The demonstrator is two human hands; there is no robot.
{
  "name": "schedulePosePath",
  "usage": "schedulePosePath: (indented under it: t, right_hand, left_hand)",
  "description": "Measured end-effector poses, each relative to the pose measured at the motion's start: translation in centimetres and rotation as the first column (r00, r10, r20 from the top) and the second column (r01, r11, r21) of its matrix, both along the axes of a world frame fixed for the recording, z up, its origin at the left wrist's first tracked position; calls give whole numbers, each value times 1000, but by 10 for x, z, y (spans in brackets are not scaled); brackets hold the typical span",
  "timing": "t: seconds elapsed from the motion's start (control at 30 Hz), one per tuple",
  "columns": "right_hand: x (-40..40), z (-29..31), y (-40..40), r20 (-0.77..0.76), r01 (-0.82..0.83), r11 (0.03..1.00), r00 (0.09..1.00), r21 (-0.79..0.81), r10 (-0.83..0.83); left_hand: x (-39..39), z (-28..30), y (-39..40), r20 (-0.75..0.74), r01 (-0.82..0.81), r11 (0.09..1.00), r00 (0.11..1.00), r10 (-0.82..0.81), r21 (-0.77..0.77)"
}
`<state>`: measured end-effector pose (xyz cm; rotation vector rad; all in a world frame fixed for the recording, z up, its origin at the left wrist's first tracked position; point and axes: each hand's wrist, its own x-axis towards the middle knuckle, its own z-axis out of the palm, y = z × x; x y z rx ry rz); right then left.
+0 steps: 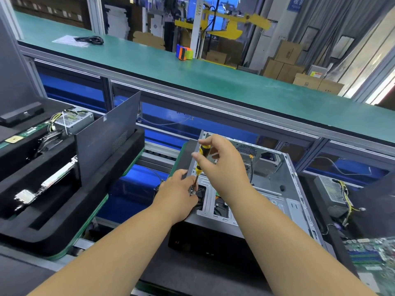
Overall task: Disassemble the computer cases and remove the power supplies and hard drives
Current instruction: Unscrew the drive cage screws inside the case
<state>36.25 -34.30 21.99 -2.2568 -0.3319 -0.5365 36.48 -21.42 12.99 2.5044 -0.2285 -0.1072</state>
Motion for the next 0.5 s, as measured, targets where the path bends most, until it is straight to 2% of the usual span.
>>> schedulePosePath:
  t: [0.07, 0.2, 0.5]
  right_hand:
    - [1, 0, 2, 46, 29, 1000, 999, -1, -29]
    - [3, 4, 2, 10, 90, 996, 996, 8, -90]
    - [1, 14, -1, -143, 14, 997, 990, 73, -3]
  left_hand:
    - [0, 0, 1, 2, 2, 1000, 1000, -2, -11]
    - [-1, -1, 1, 8, 2, 1000, 1000, -2, -29]
    - [0, -2, 2, 2, -8, 998, 1000, 8, -62]
